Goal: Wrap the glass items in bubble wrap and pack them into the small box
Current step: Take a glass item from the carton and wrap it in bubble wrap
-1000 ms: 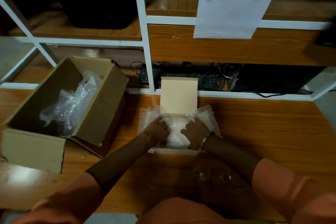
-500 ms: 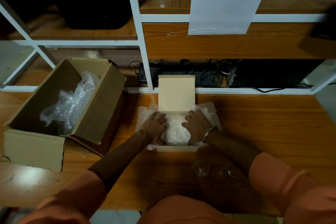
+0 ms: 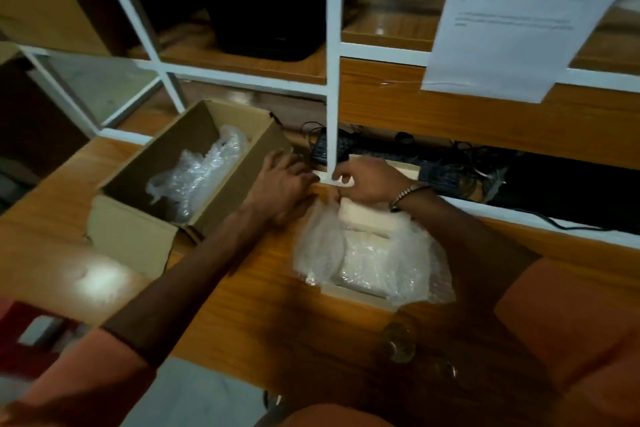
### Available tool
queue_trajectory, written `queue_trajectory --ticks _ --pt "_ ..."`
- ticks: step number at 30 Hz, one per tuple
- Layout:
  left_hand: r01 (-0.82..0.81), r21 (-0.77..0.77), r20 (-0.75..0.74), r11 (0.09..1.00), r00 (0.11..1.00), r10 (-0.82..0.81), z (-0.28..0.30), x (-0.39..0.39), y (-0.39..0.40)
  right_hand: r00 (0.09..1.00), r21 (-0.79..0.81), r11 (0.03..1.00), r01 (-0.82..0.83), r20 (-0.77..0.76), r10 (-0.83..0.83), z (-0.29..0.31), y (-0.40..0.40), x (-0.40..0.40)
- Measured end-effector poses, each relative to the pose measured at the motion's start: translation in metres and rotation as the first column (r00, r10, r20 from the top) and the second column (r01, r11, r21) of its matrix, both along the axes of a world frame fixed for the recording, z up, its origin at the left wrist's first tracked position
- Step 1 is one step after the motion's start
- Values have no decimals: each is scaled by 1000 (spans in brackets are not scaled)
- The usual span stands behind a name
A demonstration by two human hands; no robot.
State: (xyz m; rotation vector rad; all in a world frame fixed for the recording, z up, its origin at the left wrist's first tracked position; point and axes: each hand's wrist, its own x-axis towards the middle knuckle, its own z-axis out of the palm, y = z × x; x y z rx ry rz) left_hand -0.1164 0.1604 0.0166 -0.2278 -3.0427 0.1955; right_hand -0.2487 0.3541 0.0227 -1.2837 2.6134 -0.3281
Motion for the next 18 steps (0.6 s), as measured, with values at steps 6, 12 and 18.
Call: queue_trajectory --ticks 6,12,18 --pt "-356 165 -158 920 911 381 20 97 -90 989 -308 945 -111 61 136 34 -96 21" --pt "-528 190 -99 828 829 551 7 156 -161 994 -238 965 -110 -7 112 43 -185 37" --pt "-467 274 9 841 875 484 2 164 -197 981 -105 981 165 -87 -174 23 -235 28"
